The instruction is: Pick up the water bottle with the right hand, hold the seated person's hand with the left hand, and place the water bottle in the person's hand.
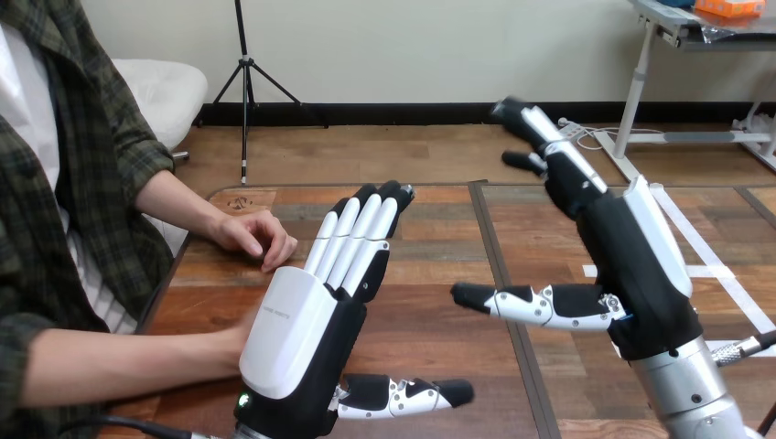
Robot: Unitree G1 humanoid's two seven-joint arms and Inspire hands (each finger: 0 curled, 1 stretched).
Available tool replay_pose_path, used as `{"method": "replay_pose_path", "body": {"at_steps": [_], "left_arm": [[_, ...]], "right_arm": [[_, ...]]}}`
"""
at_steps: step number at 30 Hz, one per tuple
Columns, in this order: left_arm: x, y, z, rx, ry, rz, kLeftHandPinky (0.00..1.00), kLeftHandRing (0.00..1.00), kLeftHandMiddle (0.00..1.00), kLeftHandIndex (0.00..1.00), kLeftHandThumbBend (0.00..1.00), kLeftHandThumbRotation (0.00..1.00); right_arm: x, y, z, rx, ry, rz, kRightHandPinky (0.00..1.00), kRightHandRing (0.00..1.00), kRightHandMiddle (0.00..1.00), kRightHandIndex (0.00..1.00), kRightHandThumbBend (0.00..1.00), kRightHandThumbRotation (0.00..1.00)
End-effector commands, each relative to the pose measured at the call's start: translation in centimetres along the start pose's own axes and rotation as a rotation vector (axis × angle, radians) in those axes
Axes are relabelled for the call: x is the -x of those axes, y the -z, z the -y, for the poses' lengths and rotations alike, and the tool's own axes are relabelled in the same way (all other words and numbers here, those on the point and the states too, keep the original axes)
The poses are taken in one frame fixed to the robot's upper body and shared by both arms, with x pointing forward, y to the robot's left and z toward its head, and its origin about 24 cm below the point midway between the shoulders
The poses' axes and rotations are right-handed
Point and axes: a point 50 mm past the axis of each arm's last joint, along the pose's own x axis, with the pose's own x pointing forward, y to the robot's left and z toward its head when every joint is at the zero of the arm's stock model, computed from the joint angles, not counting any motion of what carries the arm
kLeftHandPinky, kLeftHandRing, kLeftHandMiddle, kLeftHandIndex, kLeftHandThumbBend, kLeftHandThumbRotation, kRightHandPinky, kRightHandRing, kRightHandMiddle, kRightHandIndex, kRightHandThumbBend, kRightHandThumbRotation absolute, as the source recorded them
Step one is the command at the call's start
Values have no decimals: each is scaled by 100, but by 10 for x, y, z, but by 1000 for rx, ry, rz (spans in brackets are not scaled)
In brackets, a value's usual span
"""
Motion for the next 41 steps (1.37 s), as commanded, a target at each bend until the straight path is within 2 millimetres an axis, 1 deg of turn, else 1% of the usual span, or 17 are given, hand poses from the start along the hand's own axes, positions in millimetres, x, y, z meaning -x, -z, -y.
{"method": "replay_pose_path", "body": {"at_steps": [1, 5, 7, 14, 17, 21, 24, 25, 29, 31, 33, 34, 36, 39, 41], "left_arm": [[-17, 0, -5, 60, -89, 65, 100, 100, 100, 100, 100, 49], [-17, -2, -3, 141, -134, 70, 100, 100, 100, 100, 100, 52], [-17, -3, -3, 165, -147, 74, 100, 100, 100, 100, 100, 54], [-16, -7, 0, 292, -202, 82, 100, 100, 100, 100, 100, 56], [-16, -8, 2, 336, -235, 76, 100, 100, 100, 100, 97, 60], [-17, -10, 3, 378, -272, 76, 100, 98, 98, 100, 91, 63], [-18, -13, 5, 414, -309, 76, 98, 95, 96, 100, 76, 70], [-18, -14, 6, 420, -313, 76, 98, 93, 95, 99, 68, 75], [-16, -16, 9, 446, -334, 55, 97, 91, 93, 98, 53, 83], [-16, -17, 10, 458, -340, 50, 96, 90, 92, 96, 42, 87], [-15, -17, 11, 472, -344, 46, 95, 89, 91, 95, 33, 90], [-15, -18, 11, 481, -346, 45, 93, 88, 90, 94, 21, 92], [-14, -19, 13, 513, -350, 32, 92, 87, 88, 92, 14, 94], [-13, -20, 15, 537, -359, 11, 87, 82, 83, 88, 7, 96], [-12, -21, 15, 550, -364, -2, 78, 78, 80, 85, 4, 98]], "right_arm": [[-11, -6, 4, -5, 83, 81, 76, 86, 89, 83, 73, 17], [-11, -5, 2, -23, 137, 89, 71, 82, 86, 80, 69, 17], [-11, -5, 1, -34, 156, 92, 68, 80, 83, 78, 65, 16], [-10, -4, -5, -118, 240, 111, 63, 75, 80, 74, 57, 14], [-9, -4, -7, -130, 268, 121, 58, 72, 77, 72, 54, 14], [-8, -3, -10, -137, 289, 130, 56, 69, 75, 71, 50, 18], [-6, -2, -13, -143, 319, 144, 53, 66, 73, 69, 48, 22], [-6, -2, -14, -143, 323, 147, 51, 65, 71, 68, 47, 23], [-5, -1, -18, -146, 347, 162, 49, 62, 69, 67, 44, 26], [-4, -1, -19, -149, 356, 166, 47, 60, 67, 65, 44, 26], [-4, 0, -21, -150, 363, 168, 46, 58, 66, 65, 43, 27], [-3, 0, -22, -150, 367, 168, 45, 56, 64, 64, 43, 28], [-2, 0, -25, -154, 374, 162, 44, 55, 63, 63, 43, 29], [0, 0, -29, -159, 374, 156, 42, 53, 62, 63, 42, 30], [0, 0, -32, -166, 370, 153, 42, 52, 61, 63, 42, 31]]}}
